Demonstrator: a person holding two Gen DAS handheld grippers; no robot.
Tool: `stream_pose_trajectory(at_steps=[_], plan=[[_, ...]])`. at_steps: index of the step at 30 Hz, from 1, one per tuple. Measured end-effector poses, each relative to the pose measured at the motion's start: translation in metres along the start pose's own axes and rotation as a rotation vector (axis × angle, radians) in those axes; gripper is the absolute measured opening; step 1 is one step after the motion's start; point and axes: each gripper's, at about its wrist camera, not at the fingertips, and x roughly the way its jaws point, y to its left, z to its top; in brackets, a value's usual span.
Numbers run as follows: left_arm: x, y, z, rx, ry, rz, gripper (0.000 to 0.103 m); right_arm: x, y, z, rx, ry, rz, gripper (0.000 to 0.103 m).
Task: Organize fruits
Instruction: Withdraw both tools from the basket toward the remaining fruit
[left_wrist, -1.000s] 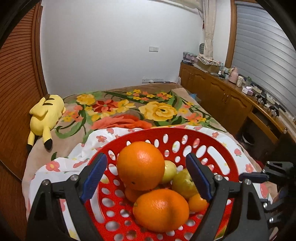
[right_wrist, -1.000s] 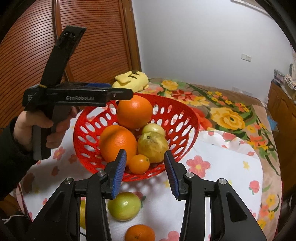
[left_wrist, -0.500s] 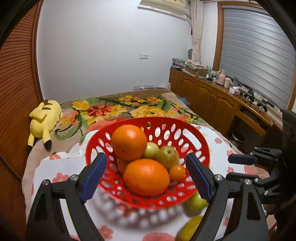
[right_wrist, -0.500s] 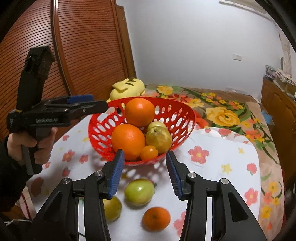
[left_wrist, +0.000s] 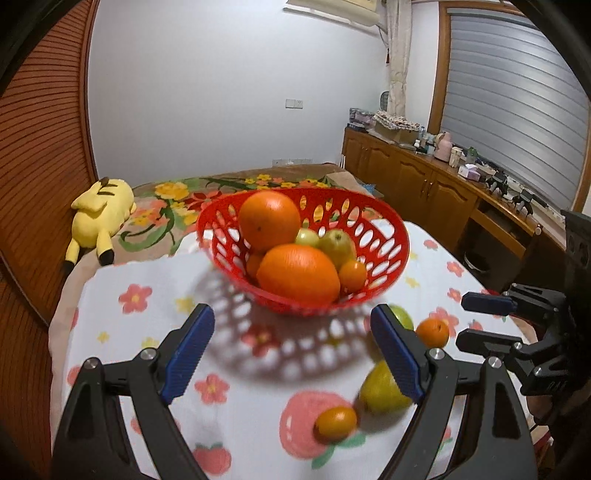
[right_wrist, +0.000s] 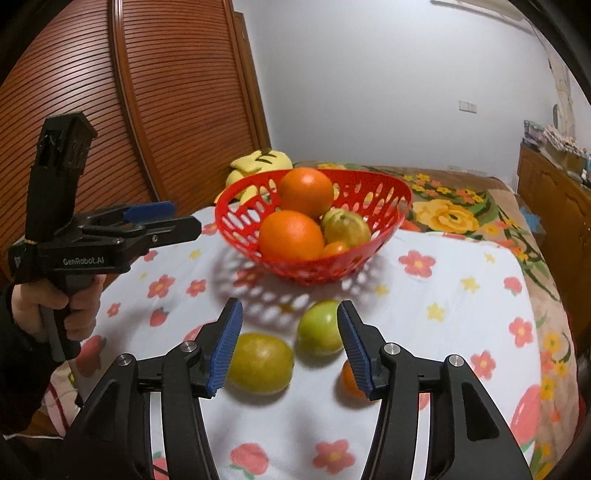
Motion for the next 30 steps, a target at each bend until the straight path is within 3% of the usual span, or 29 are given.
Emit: stream_pose_trajectory(at_steps=[7,22,30], plan=[[-0.006,0.001,-0.026,-0.015,0.012,0.009,0.087,0.001,0.006,-0.017,0.026,0.011,-0.005,0.067],[0.002,0.018,-0.061,-0.055,0.064,0.021,0.087,0.027,0.019,-0.031,0.025,0.073,0.022,0.07],[0.002,0.026,-0.069,-0.088,0.053,0.032,0.087,0.044,0.02,-0.035,0.023,0.111,0.025,0.07]])
